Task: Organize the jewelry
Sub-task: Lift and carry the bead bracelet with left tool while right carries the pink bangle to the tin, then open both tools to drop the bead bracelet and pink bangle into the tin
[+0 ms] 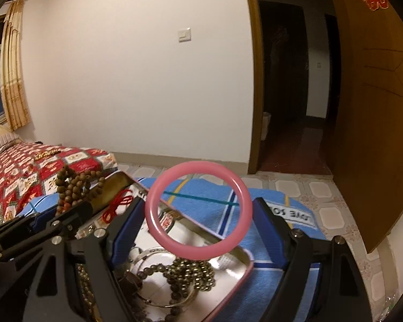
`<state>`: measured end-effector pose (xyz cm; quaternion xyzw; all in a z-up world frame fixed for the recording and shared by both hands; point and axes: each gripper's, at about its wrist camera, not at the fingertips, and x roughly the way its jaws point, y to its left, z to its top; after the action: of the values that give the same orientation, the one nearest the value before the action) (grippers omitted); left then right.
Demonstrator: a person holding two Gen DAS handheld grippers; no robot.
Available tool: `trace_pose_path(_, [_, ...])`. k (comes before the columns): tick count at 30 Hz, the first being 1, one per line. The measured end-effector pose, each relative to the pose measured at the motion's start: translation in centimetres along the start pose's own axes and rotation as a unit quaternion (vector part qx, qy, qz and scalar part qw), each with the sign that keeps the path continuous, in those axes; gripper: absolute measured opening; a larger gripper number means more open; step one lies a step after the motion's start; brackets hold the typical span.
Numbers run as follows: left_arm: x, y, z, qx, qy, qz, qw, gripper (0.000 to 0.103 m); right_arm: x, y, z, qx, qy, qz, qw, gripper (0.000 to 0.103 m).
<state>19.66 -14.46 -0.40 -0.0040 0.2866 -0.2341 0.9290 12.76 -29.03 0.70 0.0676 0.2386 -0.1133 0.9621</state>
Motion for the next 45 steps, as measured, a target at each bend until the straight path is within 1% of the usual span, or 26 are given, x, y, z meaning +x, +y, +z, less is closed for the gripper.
trace_pose_path(2, [0.4,0.2,-0.1,-0.003,0.009,0.004,0.9999,0.026,0.3,-0.1,0.0,0.001,0.012,0.012,1.000,0.084])
trace_pose_path(6, [1.1,0.4,-0.5,-0.006,0.028,0.011,0.9995,0.026,0.9,-0.1,-0.1,0.004,0.032,0.024,0.999,0.084])
trace_pose_path(10, [1.2,0.6,-0.5,-0.011,0.033,0.016,0.9993,0.026,1.2,0.0,-0.2,0.000,0.043,0.027,0.999,0.084])
trace_pose_path(17, [1.7,1.2,-0.6,-0.020,0.049,0.026,0.9983,0.026,1.2,0.5,-0.2,-0.013,0.045,0.031,0.998,0.084])
trace_pose_path(25, [1.6,1.2,-0.6,-0.011,0.052,0.035,0.9980,0.026,0.9,0.7,-0.2,-0.012,0.046,0.050,0.998,0.084])
trace_pose_path(30, [1.6,1.2,-0.6,-0.013,0.051,0.035,0.9980,0.026,1.3,1.1,-0.3,-0.029,0.050,0.040,0.998,0.084])
trace_pose_path(33, [1.5,1.2,-0.6,-0.013,0.051,0.038,0.9979,0.026,1.3,1.1,-0.3,-0.030,0.050,0.047,0.997,0.084])
trace_pose_path(36, [1.3,1.1,-0.6,-0.011,0.049,0.041,0.9979,0.026,1.3,0.7,-0.1,-0.014,0.049,0.074,0.996,0.084])
trace_pose_path(37, [1.3,1.0,-0.6,-0.009,0.050,0.042,0.9978,0.026,1.1,0.2,0.1,0.002,0.048,0.096,0.994,0.084])
trace_pose_path(39, [1.0,0.7,-0.6,-0.005,0.044,0.049,0.9978,0.026,1.0,-0.1,0.2,0.019,0.047,0.121,0.991,0.084])
trace_pose_path(42, [0.6,0.5,-0.4,0.000,0.038,0.051,0.9979,0.026,1.0,0.0,0.2,0.016,0.049,0.126,0.991,0.084])
trace_pose_path(45, [0.6,0.5,-0.3,0.000,0.040,0.051,0.9979,0.026,0.6,0.2,0.3,0.023,0.048,0.159,0.986,0.084])
